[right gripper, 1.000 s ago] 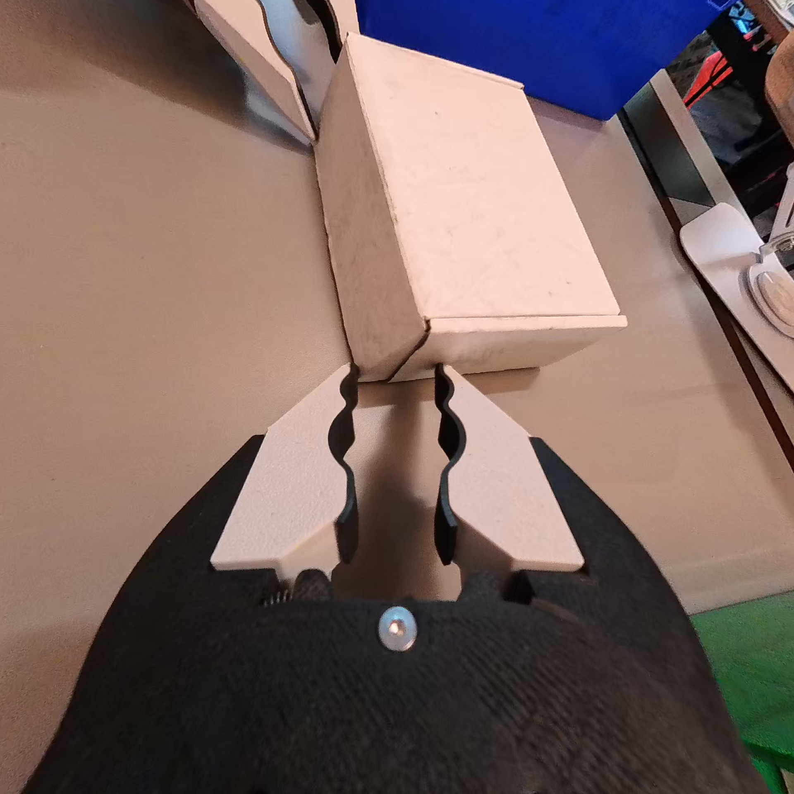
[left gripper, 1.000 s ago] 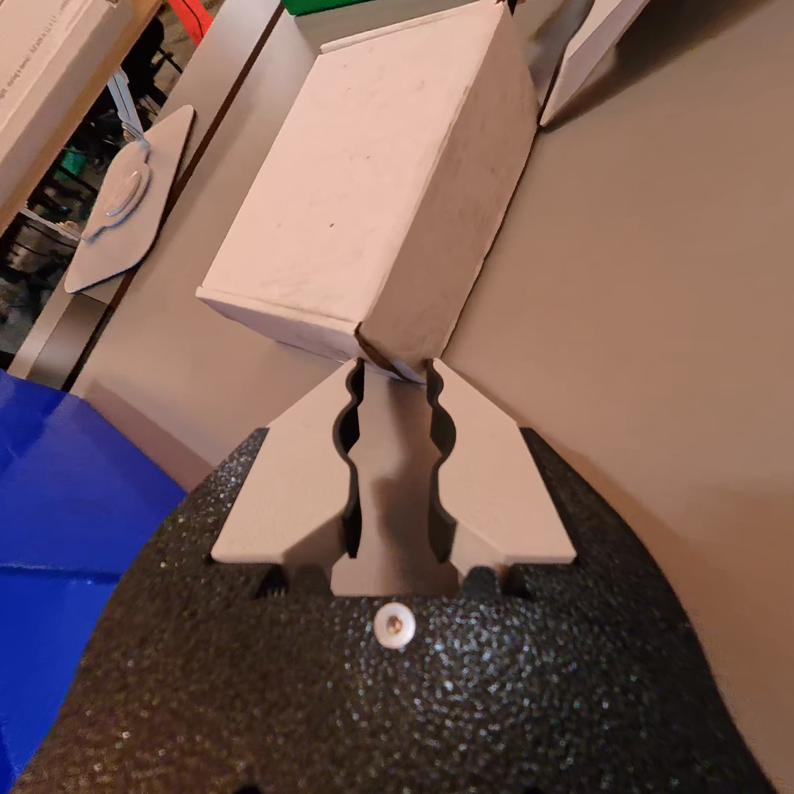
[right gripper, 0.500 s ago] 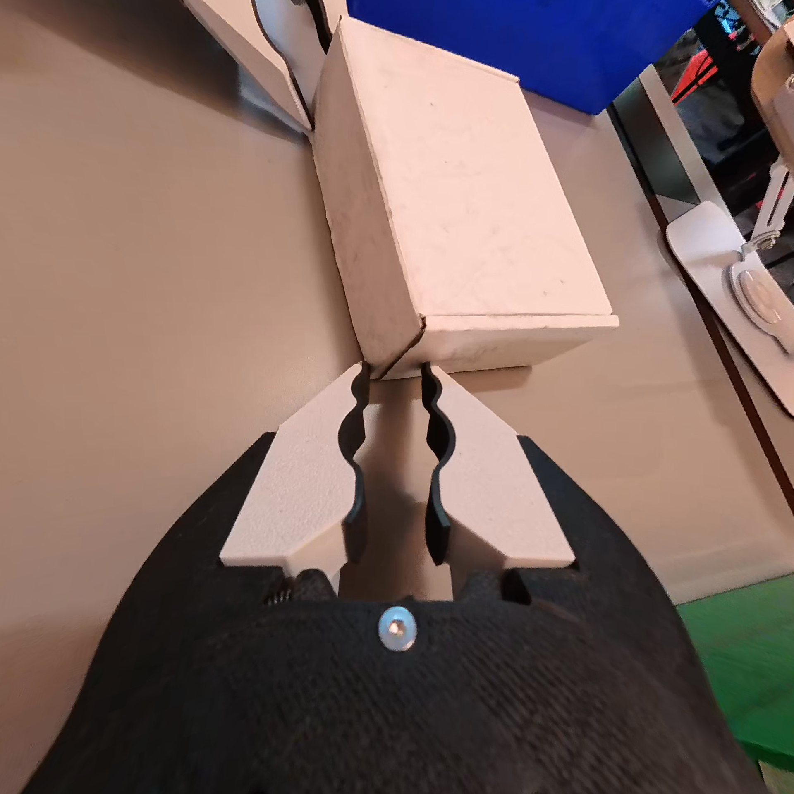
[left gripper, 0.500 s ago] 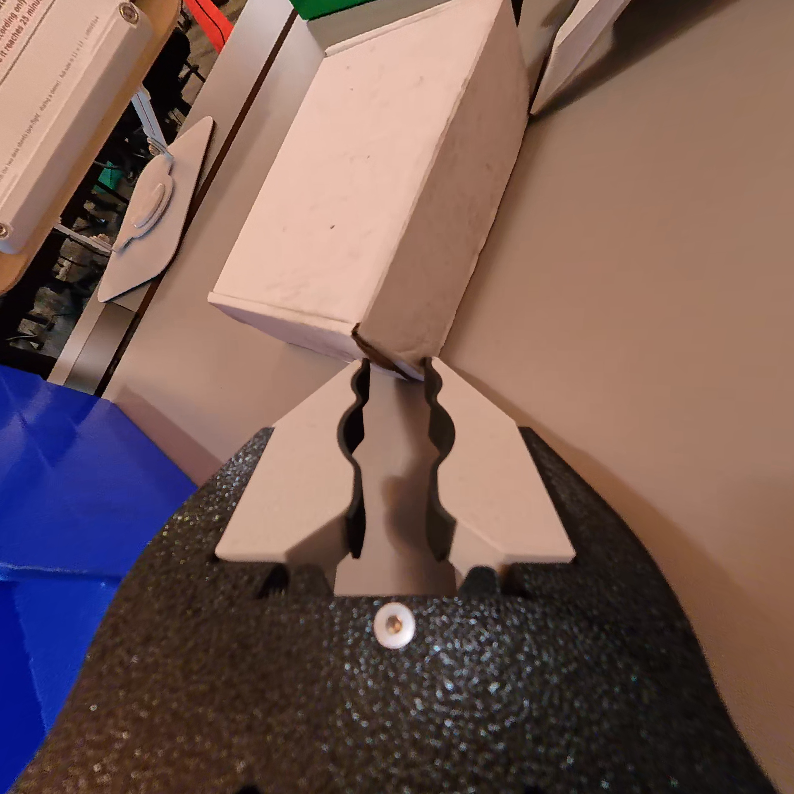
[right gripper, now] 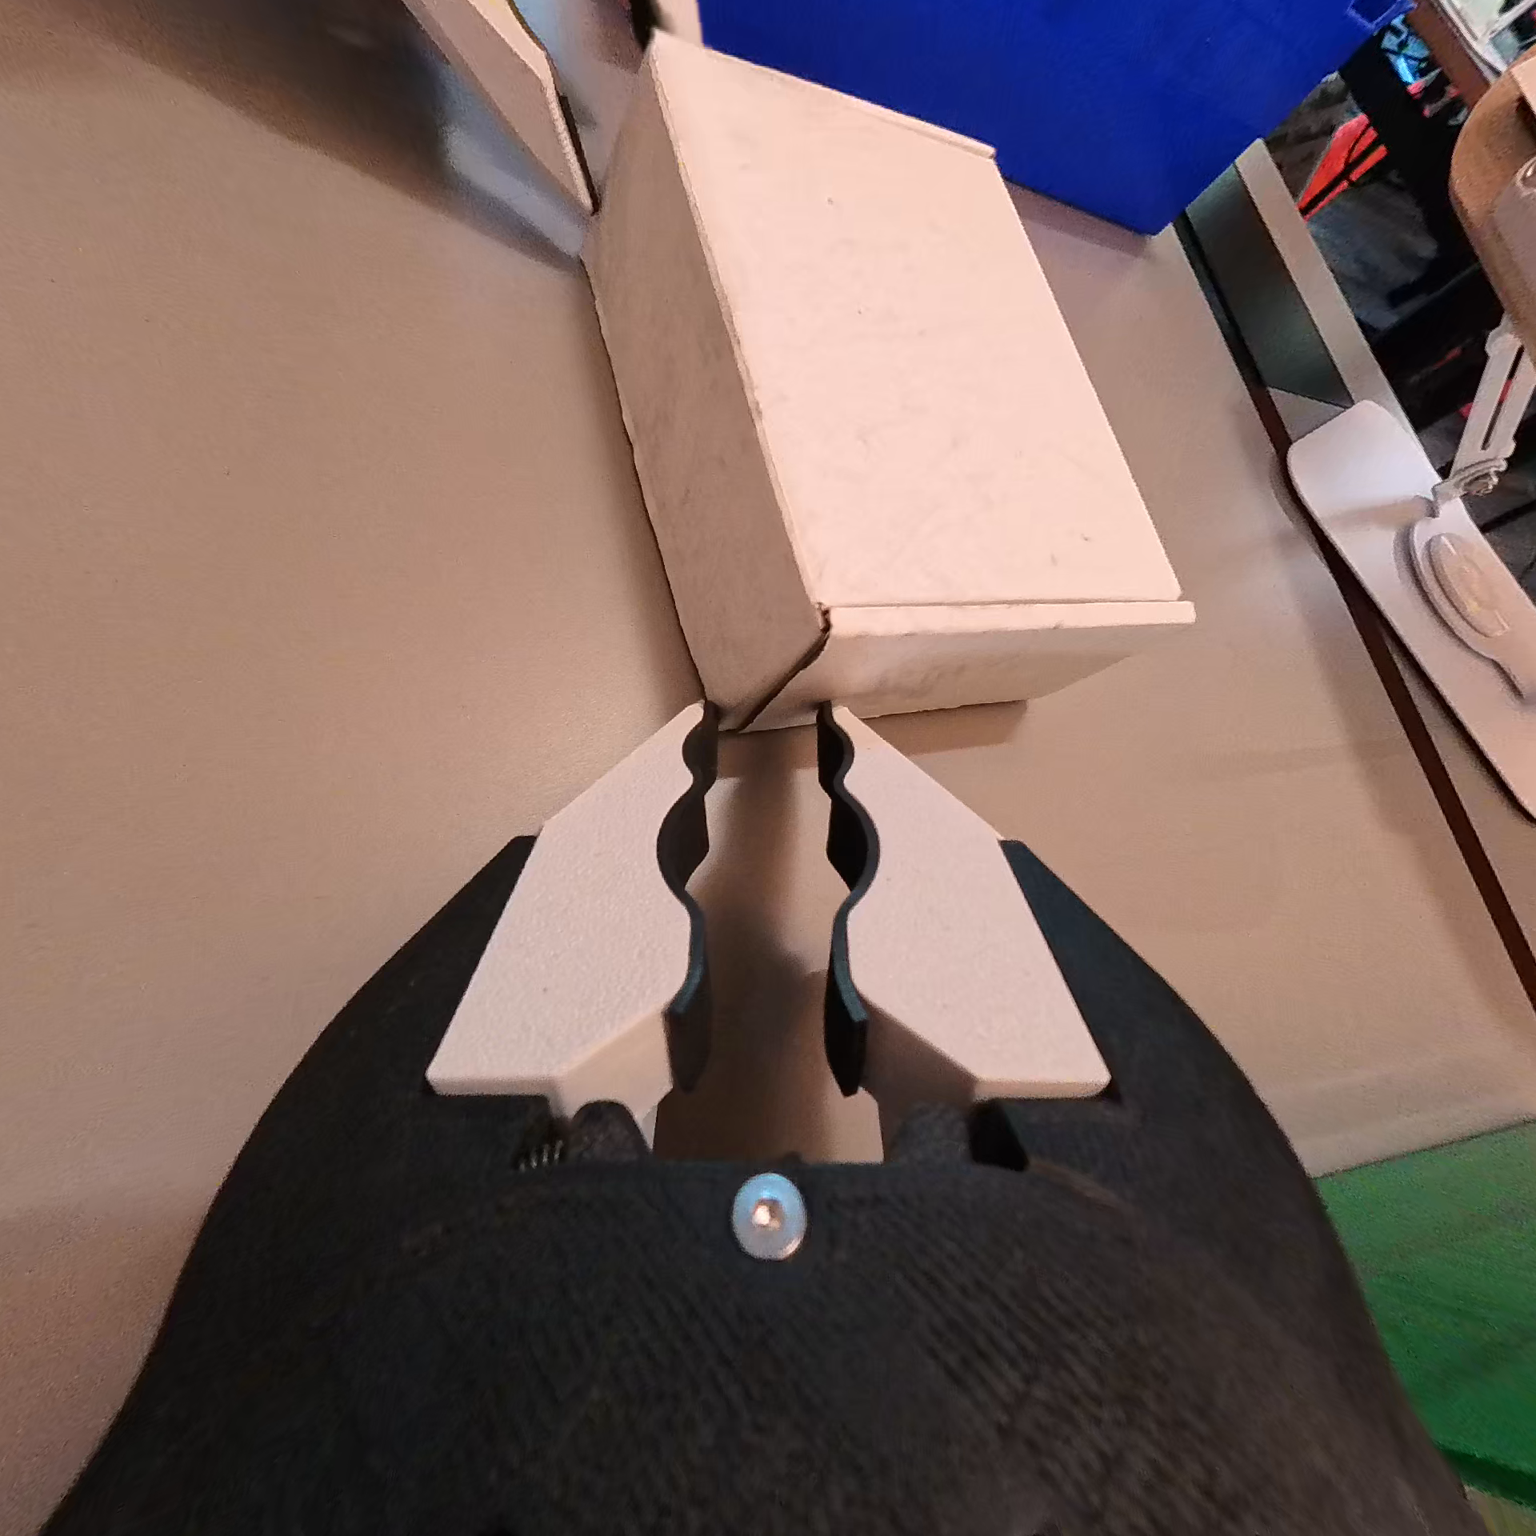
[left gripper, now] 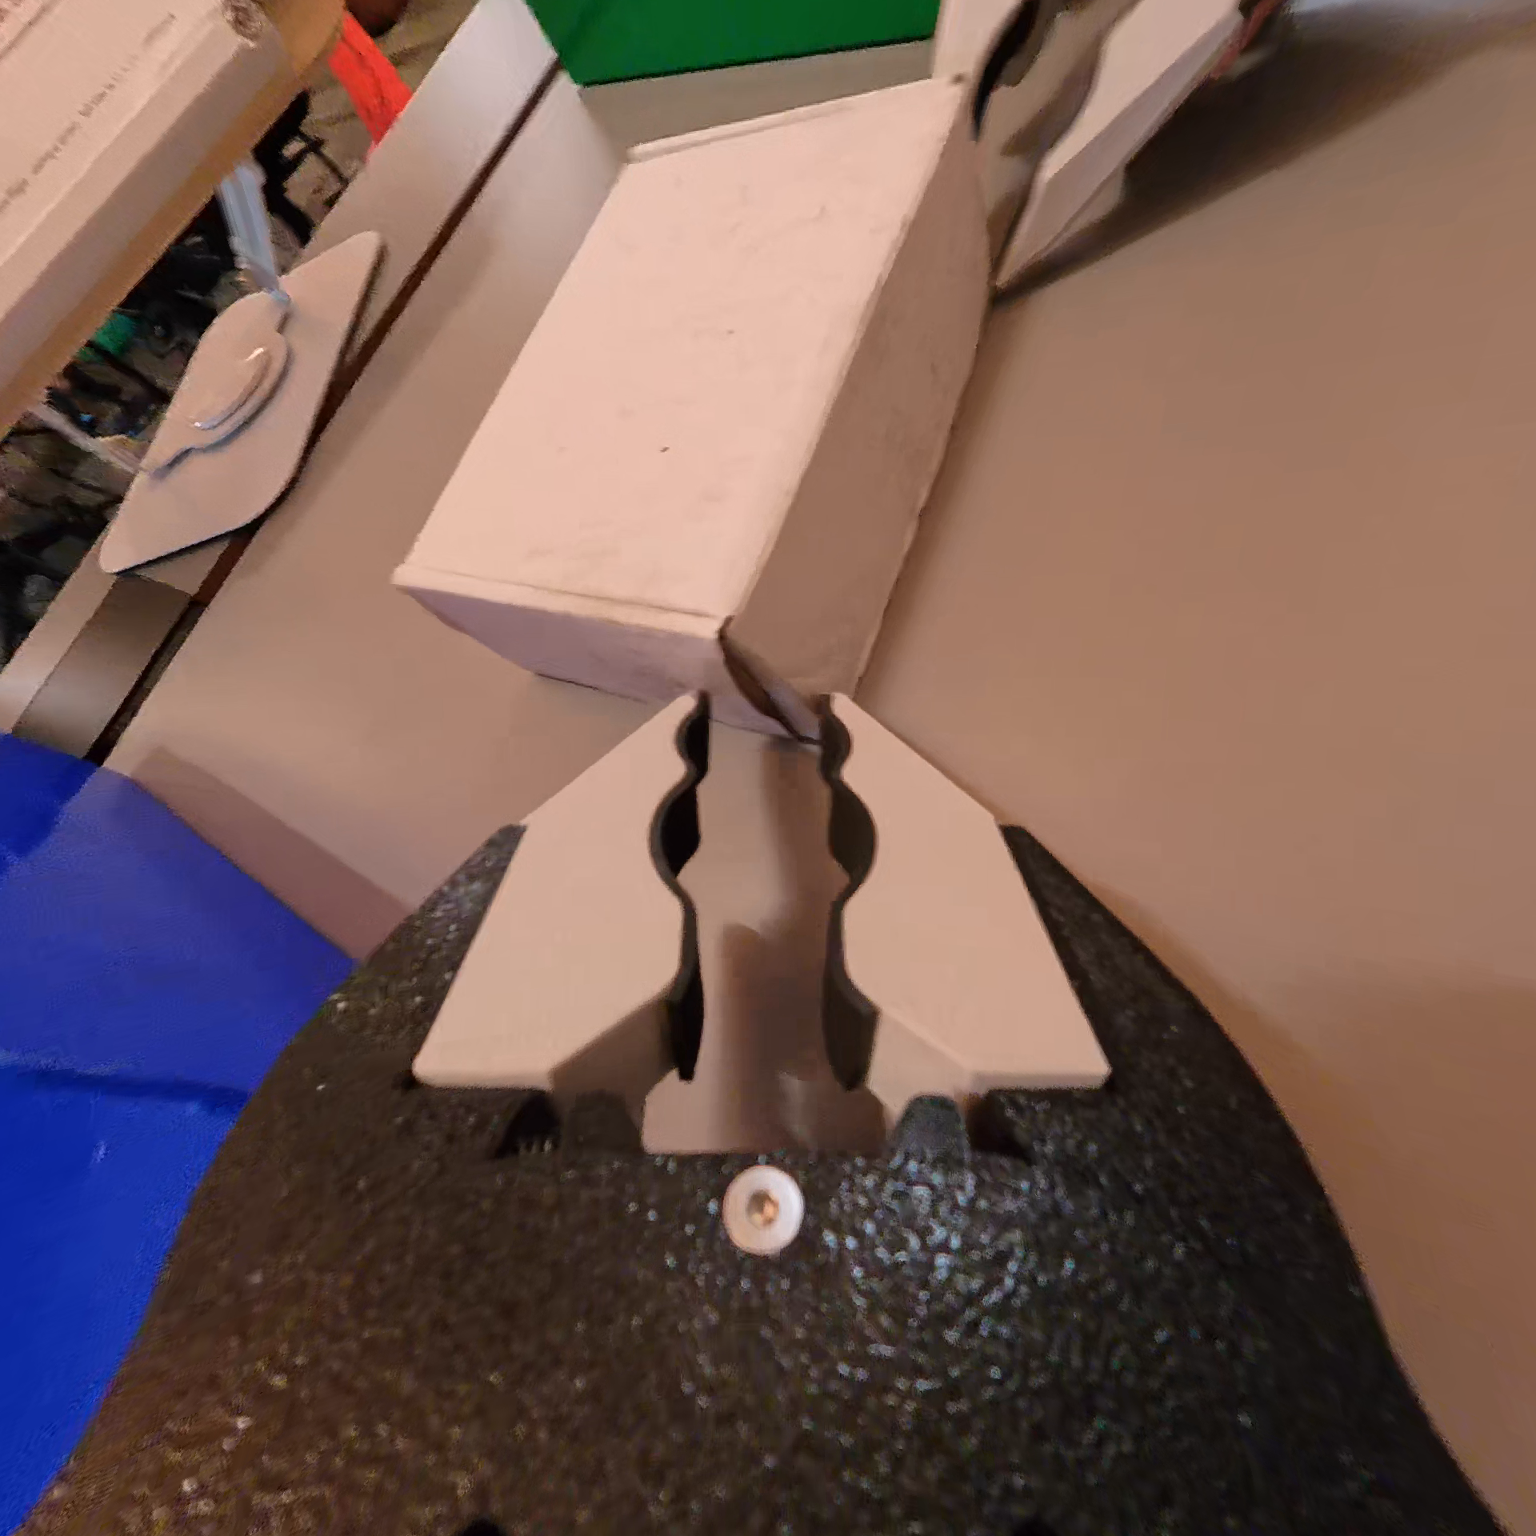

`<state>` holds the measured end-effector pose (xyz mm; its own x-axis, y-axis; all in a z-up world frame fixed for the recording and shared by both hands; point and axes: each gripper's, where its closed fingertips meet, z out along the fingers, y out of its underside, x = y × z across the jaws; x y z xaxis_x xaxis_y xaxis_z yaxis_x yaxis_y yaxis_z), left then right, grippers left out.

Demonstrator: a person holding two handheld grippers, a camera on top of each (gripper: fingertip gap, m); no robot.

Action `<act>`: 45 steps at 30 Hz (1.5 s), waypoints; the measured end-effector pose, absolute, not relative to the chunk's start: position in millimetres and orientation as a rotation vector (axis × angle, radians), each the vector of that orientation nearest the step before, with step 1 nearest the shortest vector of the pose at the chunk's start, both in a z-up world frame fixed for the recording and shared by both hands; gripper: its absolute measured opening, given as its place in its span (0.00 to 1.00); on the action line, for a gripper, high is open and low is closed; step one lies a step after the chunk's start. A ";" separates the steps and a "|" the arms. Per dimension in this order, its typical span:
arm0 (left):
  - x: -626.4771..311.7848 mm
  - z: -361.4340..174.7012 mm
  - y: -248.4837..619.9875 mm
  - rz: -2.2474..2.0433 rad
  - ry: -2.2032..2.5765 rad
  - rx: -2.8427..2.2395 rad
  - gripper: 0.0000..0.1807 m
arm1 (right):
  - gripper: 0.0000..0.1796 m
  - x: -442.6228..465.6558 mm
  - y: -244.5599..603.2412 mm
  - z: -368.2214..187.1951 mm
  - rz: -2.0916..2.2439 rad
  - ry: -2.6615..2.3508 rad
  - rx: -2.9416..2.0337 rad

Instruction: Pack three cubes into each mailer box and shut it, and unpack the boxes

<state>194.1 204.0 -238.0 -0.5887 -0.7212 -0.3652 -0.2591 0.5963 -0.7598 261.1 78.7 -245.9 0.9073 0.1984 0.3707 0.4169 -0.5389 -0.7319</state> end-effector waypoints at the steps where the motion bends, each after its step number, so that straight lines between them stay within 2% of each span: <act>1: 193.6 -239.3 202.5 -0.868 2.154 -0.769 0.12 | 0.13 262.6 79.3 -246.0 -0.303 -0.436 -2.153; 6: 191.6 -239.5 200.2 -0.859 2.153 -0.765 0.11 | 0.12 266.1 80.5 -246.7 -0.288 -0.413 -2.166; 9: 184.5 -243.4 194.1 -0.874 2.207 -0.716 0.23 | 0.12 267.2 80.5 -246.8 -0.290 -0.407 -2.169; 10: 185.1 -243.4 194.8 -0.873 2.205 -0.723 0.22 | 0.12 267.0 80.5 -247.0 -0.289 -0.407 -2.169; 12: 191.4 -242.8 200.8 -0.838 2.167 -0.762 0.12 | 0.12 266.9 80.5 -247.1 -0.284 -0.407 -2.171; 18: 195.9 -248.3 204.3 -0.786 2.178 -0.796 0.14 | 0.11 266.0 81.0 -247.5 -0.269 -0.414 -2.172; 31: 189.0 -249.1 195.0 -0.724 2.187 -0.608 0.08 | 0.10 273.6 83.4 -248.2 -0.290 -0.362 -2.193; 35: 195.7 -248.6 198.7 -0.724 2.157 -0.728 0.08 | 0.10 276.5 83.7 -248.0 -0.308 -0.341 -2.194; 39: 194.4 -246.3 199.4 -0.743 2.147 -0.726 0.13 | 0.10 277.1 83.6 -246.5 -0.349 -0.351 -2.178; 41: 193.5 -243.9 202.1 -0.771 2.140 -0.750 0.21 | 0.11 277.3 83.6 -245.2 -0.386 -0.363 -2.163; 45: 197.1 -242.0 217.8 -0.793 2.104 -0.883 0.27 | 0.24 279.3 83.4 -239.1 -0.409 -0.346 -2.126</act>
<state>197.1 217.8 -242.0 -0.5145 -0.7744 -0.3682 -0.3387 0.5781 -0.7424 279.3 83.4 -239.1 0.9056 0.0907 0.4143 0.3938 -0.5425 -0.7420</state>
